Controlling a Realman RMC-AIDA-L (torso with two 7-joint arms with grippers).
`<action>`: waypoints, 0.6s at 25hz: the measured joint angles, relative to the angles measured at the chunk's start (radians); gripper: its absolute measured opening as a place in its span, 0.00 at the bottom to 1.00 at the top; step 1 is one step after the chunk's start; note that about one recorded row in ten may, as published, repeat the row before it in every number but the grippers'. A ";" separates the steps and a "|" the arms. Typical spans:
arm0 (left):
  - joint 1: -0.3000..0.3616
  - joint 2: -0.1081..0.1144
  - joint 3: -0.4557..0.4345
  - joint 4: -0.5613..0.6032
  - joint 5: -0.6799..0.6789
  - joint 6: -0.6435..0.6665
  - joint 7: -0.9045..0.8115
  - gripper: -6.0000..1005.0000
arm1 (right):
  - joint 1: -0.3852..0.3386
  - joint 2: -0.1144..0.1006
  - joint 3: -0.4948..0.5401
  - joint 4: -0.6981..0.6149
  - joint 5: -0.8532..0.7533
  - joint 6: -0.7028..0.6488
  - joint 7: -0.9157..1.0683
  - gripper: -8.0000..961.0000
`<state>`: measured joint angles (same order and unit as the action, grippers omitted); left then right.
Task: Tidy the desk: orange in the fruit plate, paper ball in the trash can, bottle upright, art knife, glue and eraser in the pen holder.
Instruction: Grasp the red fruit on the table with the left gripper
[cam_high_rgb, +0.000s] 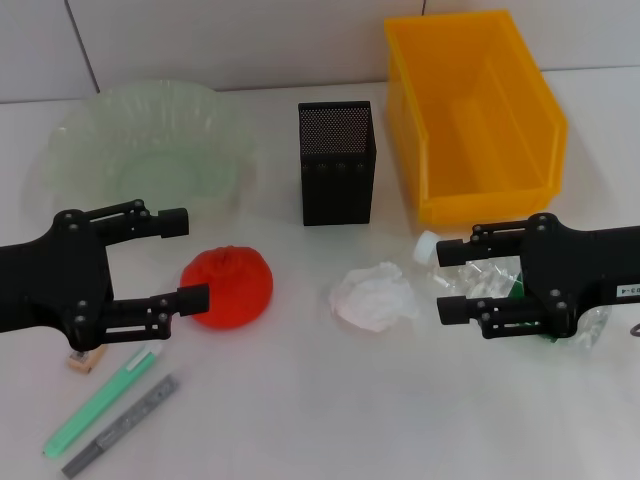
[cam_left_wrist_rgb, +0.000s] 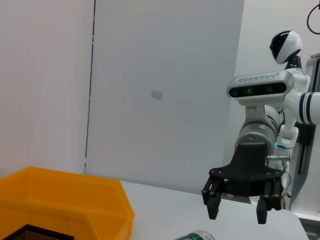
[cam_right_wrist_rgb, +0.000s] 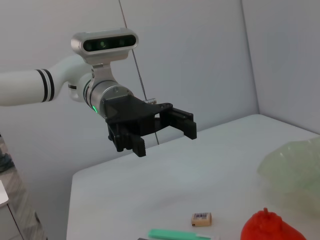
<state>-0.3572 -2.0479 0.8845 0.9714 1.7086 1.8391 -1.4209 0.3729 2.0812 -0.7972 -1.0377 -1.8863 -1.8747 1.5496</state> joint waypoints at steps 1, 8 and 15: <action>0.000 0.000 0.000 -0.002 0.000 0.000 0.000 0.81 | 0.000 0.000 0.000 -0.004 -0.001 -0.002 0.006 0.68; 0.001 0.000 0.002 -0.008 0.003 -0.005 0.006 0.81 | 0.001 0.000 -0.009 -0.046 -0.003 -0.007 0.036 0.68; 0.002 0.000 0.002 -0.009 0.003 -0.005 0.006 0.81 | 0.003 0.002 -0.011 -0.048 -0.001 -0.008 0.038 0.68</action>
<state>-0.3552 -2.0478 0.8866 0.9621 1.7119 1.8345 -1.4145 0.3758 2.0833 -0.8084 -1.0862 -1.8876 -1.8822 1.5880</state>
